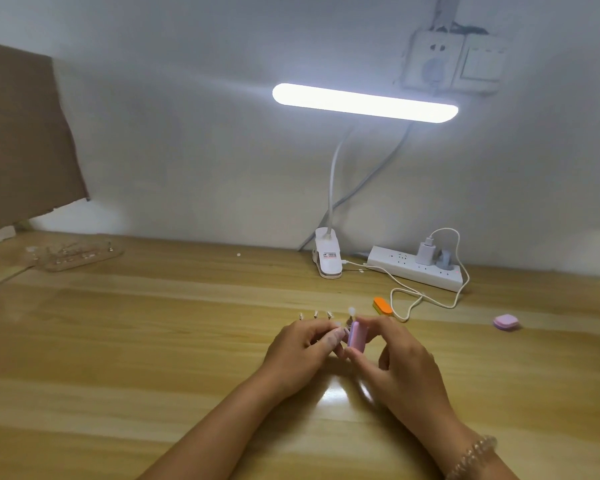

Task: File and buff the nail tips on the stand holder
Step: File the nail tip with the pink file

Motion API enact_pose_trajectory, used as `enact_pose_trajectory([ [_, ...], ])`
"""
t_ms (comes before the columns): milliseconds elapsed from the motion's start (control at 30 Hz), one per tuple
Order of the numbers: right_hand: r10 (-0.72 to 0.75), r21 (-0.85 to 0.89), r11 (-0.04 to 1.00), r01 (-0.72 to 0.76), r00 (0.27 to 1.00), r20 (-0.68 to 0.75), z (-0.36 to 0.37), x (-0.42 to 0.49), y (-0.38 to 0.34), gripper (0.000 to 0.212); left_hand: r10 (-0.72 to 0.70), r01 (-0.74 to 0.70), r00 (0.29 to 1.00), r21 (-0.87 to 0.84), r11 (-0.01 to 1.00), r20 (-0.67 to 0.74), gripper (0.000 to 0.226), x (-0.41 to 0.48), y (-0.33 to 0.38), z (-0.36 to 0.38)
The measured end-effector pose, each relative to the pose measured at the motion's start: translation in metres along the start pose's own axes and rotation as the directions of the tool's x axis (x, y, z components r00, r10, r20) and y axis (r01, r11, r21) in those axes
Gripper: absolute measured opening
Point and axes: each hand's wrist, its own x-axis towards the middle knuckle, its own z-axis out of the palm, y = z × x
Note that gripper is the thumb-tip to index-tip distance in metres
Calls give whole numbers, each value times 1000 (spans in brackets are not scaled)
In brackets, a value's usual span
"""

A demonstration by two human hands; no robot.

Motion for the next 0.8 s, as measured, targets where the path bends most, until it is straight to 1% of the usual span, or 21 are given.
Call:
enact_pose_trajectory([
  [67, -46, 12, 999, 46, 998, 43, 2, -2, 0, 39, -1, 1, 1000, 10, 1000, 8, 26, 0, 0, 0],
  [100, -34, 44, 999, 32, 998, 52, 2, -2, 0, 38, -5, 5, 1000, 16, 1000, 10, 25, 0, 1, 0],
  [167, 35, 94, 995, -37, 999, 22, 1, 2, 3, 34, -21, 20, 1000, 10, 1000, 18, 27, -1, 3, 0],
  [233, 50, 83, 995, -49, 999, -1, 2, 3, 3, 30, -34, 34, 999, 6, 999, 26, 25, -2, 3, 0],
  [300, 5, 95, 995, -7, 1000, 18, 3, 1, 2, 35, -49, 49, 999, 0, 999, 24, 20, -2, 1, 0],
  [333, 11, 121, 993, -14, 1000, 28, 3, 1, 2, 38, -58, 58, 998, 6, 998, 24, 18, -2, 1, 0],
  [400, 73, 154, 985, -75, 997, 22, 2, 4, 6, 37, -63, 62, 997, 25, 998, 36, 16, -1, 2, 1],
  [467, 83, 134, 987, -83, 997, 5, 1, 5, 7, 35, -56, 54, 997, 37, 998, 46, 16, -2, 3, 1],
  [567, 25, 105, 994, -26, 1000, 15, 2, 2, 1, 44, -33, 32, 999, 19, 999, 38, 14, -2, 1, 1],
  [633, 68, 125, 990, -66, 998, -9, 1, 5, 5, 44, -27, 26, 999, 29, 999, 23, 12, -1, -1, 2],
  [700, 100, 87, 991, -97, 994, -32, -1, 7, 6, 44, -14, 13, 1000, 44, 999, 19, 15, 0, -1, 3],
  [800, 1, -2, 1000, -1, 1000, -6, 0, 1, -3, 33, -10, 8, 1000, 51, 999, 30, 15, 0, -1, 3],
])
